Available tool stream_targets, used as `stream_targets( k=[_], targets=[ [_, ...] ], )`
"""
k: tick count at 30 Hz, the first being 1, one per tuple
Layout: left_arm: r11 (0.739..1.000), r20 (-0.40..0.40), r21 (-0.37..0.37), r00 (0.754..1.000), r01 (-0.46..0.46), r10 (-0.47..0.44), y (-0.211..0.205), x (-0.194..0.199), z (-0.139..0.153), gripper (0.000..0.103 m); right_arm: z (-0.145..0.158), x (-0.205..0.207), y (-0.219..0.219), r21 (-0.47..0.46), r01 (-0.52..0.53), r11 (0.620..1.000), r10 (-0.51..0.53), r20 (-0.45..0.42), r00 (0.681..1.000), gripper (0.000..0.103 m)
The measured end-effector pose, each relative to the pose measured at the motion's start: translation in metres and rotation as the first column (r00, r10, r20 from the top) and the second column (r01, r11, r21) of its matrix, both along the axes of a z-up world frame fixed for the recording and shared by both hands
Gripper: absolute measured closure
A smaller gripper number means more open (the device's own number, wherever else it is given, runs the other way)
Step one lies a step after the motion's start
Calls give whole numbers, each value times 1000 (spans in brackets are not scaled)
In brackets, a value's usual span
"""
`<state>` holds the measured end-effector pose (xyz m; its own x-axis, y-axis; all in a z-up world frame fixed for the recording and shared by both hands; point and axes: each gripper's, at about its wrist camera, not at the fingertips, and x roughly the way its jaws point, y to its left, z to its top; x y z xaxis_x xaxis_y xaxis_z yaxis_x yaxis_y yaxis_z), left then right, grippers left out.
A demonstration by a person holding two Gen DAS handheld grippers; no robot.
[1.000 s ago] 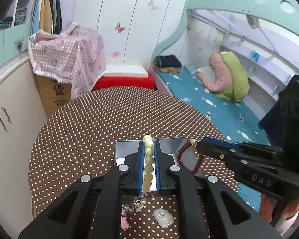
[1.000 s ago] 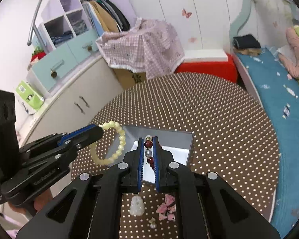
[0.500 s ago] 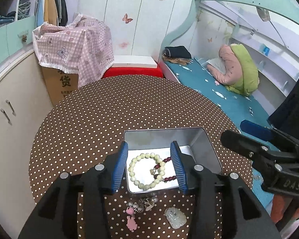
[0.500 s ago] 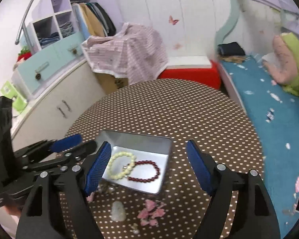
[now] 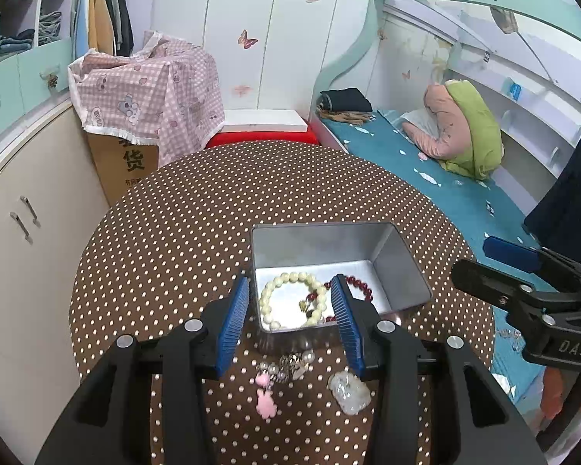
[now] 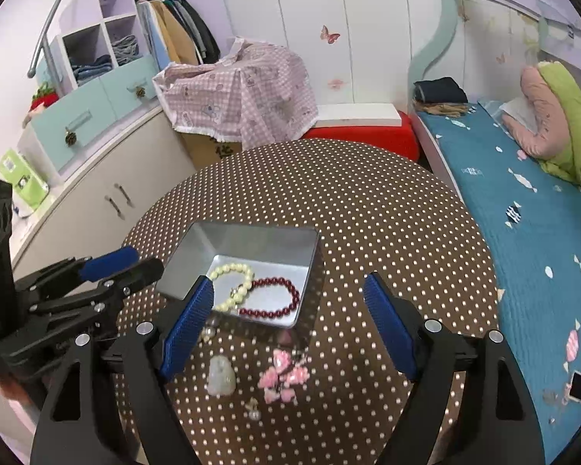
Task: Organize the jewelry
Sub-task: 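Reach the right tool to the white jade pendant and close on it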
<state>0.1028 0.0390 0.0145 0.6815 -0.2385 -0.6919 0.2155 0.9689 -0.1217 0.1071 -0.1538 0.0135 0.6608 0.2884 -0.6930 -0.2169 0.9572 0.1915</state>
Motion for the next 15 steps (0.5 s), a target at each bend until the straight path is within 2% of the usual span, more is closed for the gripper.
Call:
stream_targets(
  k=[6, 15],
  targets=[
    [1000, -12, 5, 1000, -11, 11, 11, -19, -13, 59, -7, -28, 8, -29, -61, 998, 61, 16, 998, 25],
    [999, -52, 35, 998, -22, 24, 25, -43, -37, 58, -41, -51, 38, -78, -166, 983, 163, -40, 986, 25]
  ],
)
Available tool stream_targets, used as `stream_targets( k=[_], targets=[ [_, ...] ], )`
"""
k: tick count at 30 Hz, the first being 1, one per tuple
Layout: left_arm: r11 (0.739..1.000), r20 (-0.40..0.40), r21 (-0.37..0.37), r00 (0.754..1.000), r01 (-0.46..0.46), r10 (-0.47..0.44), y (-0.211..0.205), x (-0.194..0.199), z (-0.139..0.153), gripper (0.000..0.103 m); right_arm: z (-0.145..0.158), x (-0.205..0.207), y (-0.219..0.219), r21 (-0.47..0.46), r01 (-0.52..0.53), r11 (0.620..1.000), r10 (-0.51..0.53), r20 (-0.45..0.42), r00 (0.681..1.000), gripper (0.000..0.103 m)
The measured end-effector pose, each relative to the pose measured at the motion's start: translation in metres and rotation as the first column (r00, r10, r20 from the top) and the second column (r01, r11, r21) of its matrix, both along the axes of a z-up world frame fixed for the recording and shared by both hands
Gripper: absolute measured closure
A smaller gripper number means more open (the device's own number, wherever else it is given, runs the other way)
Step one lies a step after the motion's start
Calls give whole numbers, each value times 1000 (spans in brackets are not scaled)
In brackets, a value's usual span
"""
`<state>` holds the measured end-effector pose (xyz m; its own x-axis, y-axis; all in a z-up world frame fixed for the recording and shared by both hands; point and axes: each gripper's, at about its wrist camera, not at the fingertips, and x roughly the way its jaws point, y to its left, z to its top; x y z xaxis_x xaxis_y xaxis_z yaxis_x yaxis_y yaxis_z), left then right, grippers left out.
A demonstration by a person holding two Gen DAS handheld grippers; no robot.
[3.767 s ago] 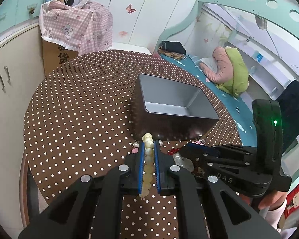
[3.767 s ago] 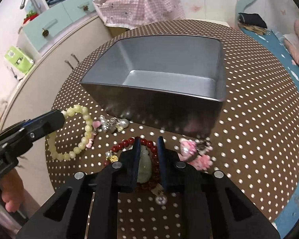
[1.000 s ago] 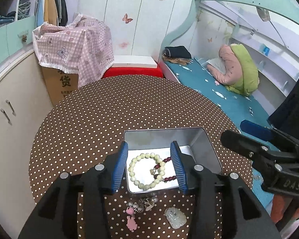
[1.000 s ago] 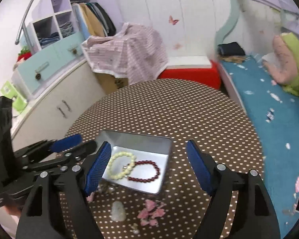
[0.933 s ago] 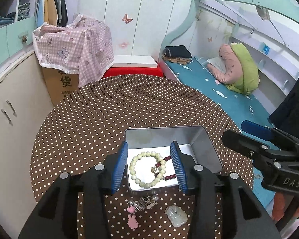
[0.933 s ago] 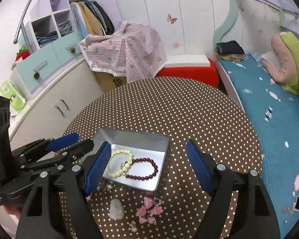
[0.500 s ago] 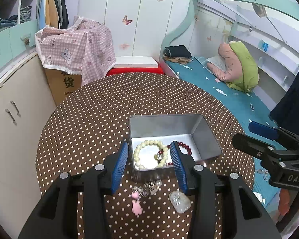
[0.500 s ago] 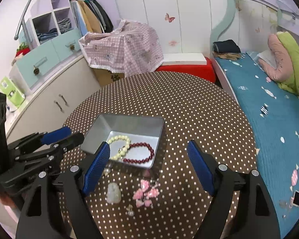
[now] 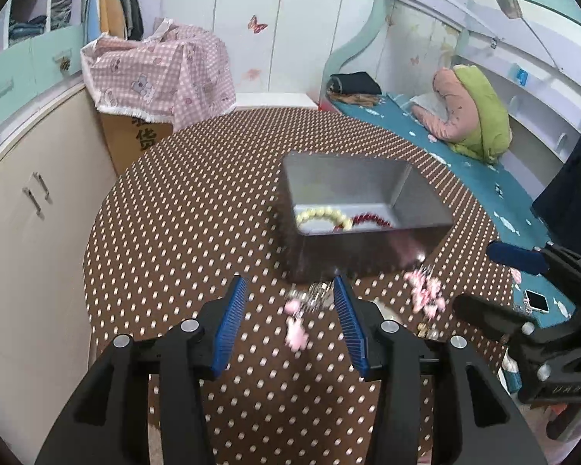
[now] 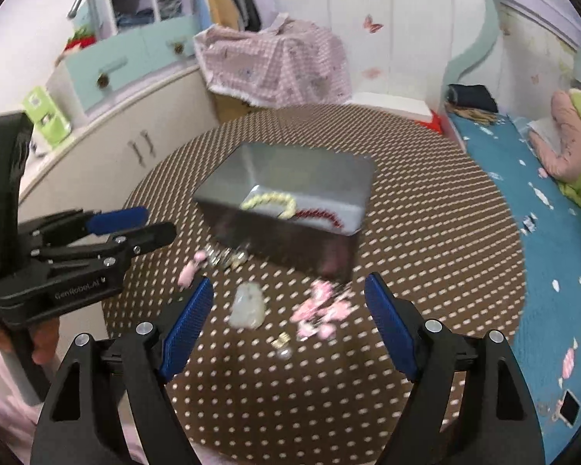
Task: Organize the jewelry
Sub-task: 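Reach the right tool to the white jade pendant and close on it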
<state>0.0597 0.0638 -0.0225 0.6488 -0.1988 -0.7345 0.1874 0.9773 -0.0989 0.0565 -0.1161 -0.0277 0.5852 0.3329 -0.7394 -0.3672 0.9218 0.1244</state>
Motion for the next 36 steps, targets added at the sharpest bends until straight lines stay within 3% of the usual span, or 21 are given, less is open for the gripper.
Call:
stream_targets(
  k=[13, 16, 19, 20, 21, 24, 36],
  targets=[
    [999, -93, -15, 995, -33, 32, 21, -12, -31, 58, -55, 10, 44, -64, -133, 989, 129, -57, 990, 26],
    [999, -105, -29, 994, -35, 32, 21, -13, -34, 58, -62, 10, 48, -95, -127, 987, 127, -15, 992, 26],
    [998, -121, -48, 992, -39, 33, 20, -11, -37, 58, -65, 9, 49, -90, -132, 987, 133, 5, 991, 38],
    [998, -126, -54, 992, -36, 28, 19, -11, -38, 58, -64, 6, 48, -86, -141, 986, 143, 20, 990, 54],
    [998, -127, -56, 992, -32, 25, 17, -10, -39, 58, -63, 3, 48, -81, -155, 985, 157, 28, 987, 61],
    [998, -133, -59, 991, -27, 18, 10, -7, -42, 58, -63, 1, 45, -66, -165, 984, 168, 38, 985, 70],
    [999, -114, 2, 992, -49, 49, -17, 7, -46, 56, -52, 3, 19, -10, -37, 999, 38, 58, 998, 74]
  ],
)
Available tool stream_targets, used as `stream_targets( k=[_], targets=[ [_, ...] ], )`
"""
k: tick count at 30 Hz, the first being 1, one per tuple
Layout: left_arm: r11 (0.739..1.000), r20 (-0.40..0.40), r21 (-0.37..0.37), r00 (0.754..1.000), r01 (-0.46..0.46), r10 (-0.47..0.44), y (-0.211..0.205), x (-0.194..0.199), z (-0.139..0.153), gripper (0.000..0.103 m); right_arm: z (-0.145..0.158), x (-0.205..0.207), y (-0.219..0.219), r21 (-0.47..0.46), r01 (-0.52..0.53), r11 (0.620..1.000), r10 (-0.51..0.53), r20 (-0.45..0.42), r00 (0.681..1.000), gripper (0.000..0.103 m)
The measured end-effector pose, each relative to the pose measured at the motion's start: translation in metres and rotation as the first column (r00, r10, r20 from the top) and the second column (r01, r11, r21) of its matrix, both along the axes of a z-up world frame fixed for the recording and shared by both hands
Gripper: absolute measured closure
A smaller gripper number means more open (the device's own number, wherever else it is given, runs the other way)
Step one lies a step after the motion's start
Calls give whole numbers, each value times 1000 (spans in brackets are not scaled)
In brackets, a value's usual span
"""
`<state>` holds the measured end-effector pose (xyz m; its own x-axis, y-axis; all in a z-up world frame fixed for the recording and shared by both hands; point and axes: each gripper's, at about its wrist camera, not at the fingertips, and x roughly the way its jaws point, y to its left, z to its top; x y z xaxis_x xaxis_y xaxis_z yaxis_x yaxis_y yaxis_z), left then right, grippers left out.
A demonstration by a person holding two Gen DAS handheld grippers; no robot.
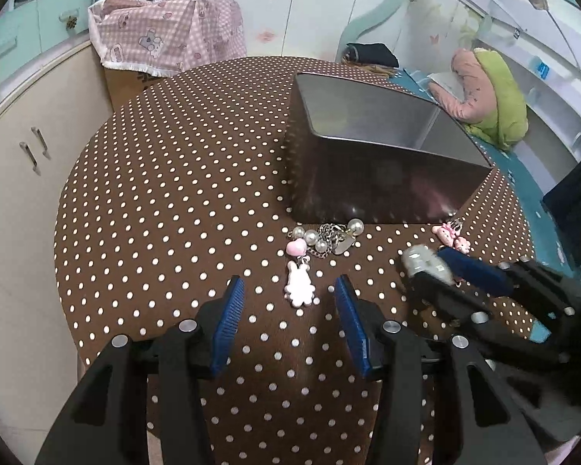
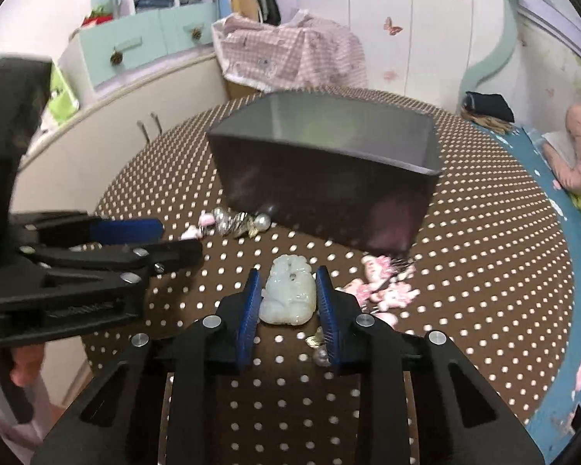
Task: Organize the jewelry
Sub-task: 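Reach the right tool to the white jade pendant and close on it, then lift the jade pendant with the right tool while the left tool grasps the white charm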
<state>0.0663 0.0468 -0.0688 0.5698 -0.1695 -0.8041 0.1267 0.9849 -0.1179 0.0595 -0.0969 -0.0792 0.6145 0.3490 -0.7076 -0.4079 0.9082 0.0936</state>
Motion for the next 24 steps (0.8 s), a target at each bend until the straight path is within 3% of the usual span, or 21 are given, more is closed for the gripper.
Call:
stream_targets(
  k=[3, 7, 8, 24],
  targets=[
    [1000, 9, 20, 1000, -1, 1, -5, 3, -1, 59, 8, -1, -9, 23, 16, 1000, -16, 13, 1000, 74],
    [997, 8, 52, 999, -49, 48, -3, 6, 0, 86, 17, 0, -21, 45, 52, 998, -53, 30, 998, 74],
    [998, 5, 49, 999, -46, 46, -2, 6, 0, 89, 19, 0, -25, 53, 59, 997, -61, 32, 998, 74],
    [1000, 20, -11, 1000, 11, -11, 2, -3, 14, 89, 27, -2, -57, 81, 158, 984, -163, 47, 986, 74]
  ],
)
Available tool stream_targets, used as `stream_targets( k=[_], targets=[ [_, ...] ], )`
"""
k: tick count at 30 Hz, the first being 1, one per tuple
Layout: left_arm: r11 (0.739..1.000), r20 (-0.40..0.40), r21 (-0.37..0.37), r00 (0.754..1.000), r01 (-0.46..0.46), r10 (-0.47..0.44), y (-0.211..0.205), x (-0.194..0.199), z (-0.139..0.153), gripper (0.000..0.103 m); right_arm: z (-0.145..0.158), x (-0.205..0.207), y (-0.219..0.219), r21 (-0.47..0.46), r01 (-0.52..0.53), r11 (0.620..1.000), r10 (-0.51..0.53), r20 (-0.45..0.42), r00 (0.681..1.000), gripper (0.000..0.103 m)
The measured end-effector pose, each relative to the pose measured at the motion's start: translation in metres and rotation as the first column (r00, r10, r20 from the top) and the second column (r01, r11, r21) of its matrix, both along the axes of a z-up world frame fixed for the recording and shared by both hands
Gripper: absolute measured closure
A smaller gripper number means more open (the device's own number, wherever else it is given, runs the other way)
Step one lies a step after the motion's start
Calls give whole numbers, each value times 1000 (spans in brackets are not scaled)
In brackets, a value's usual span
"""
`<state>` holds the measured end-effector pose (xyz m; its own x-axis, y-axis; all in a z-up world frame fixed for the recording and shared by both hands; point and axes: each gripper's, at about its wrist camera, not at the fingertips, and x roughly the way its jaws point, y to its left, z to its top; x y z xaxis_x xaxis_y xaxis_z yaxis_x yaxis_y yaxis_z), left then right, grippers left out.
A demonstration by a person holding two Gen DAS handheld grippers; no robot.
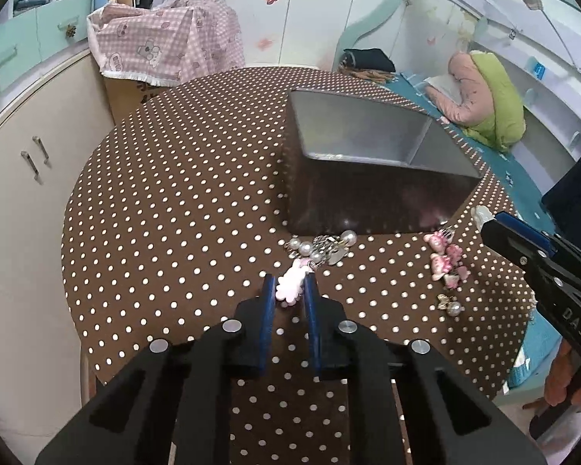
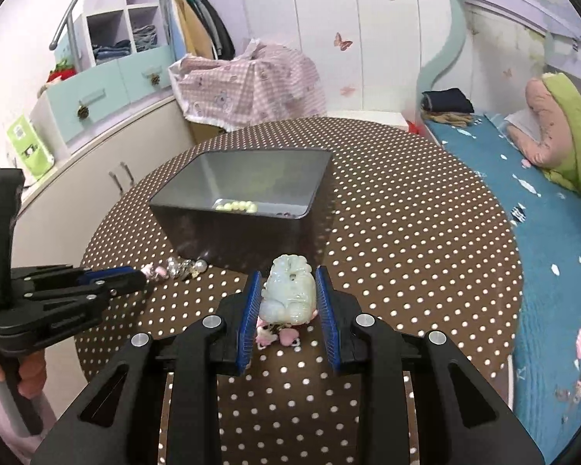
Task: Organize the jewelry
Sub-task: 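Lift the jade pendant with the right tool while the left tool grasps the white charm, then lower the jade pendant and white charm into the tin and open both tools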
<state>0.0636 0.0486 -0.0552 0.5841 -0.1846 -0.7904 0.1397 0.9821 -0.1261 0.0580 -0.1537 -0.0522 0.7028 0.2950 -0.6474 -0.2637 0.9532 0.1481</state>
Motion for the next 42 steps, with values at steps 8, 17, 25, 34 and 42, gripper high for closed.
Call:
stream_targets(
  k=[8, 17, 25, 34, 42],
  targets=[
    [1000, 44, -9, 999, 2, -2, -1, -1, 19, 89, 20, -3, -2, 1, 16, 1000, -16, 58, 998, 74],
    [1000, 149, -9, 989, 21, -20, -5, 9, 61, 89, 43, 10, 5, 22, 7, 1000, -9, 99, 995, 74],
    [999, 183, -28, 983, 27, -22, -19, 28, 73, 89, 52, 34, 19, 56, 4, 998, -9, 102, 995, 74],
    [1000, 140, -22, 990, 12, -9, -28, 58, 60, 89, 38, 63, 24, 93, 14, 996, -17, 35, 999, 74],
    [1000, 117, -5, 993, 3, -2, -29, 70, 51, 89, 31, 75, 23, 105, 2, 994, -2, 2, 1000, 73]
  ],
)
